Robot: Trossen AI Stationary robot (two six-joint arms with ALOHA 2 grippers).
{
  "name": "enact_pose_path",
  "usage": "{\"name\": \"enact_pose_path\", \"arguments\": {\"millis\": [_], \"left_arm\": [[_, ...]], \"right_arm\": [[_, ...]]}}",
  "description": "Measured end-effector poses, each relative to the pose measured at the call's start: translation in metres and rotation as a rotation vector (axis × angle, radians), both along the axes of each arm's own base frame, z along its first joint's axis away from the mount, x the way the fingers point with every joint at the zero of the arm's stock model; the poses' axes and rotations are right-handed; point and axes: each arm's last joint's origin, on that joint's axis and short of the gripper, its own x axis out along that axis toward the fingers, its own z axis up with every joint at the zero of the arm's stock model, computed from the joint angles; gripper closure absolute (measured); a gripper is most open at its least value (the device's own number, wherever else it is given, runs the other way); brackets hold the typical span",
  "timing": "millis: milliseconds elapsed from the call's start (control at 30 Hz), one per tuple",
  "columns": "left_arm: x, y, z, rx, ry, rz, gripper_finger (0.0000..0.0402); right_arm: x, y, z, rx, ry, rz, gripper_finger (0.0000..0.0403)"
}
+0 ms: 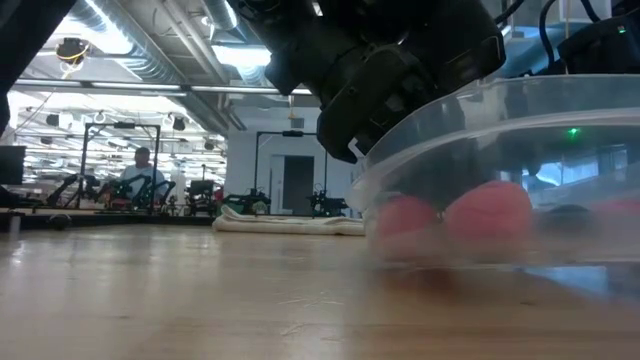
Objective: Pick and placing Produce into tupperware
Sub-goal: Put the bottom dark purple cherry into the transparent bin
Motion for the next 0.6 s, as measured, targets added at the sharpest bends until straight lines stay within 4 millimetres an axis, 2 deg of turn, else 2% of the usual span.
{"name": "enact_pose_path", "arguments": {"millis": [600], "left_arm": [[-0.0004,0.0001,-0.0006,0.034,-0.013,-0.034,0.0280]], "right_arm": [[0.0000,0.0000,0.0000,0.000,0.000,0.000,0.0221]]}}
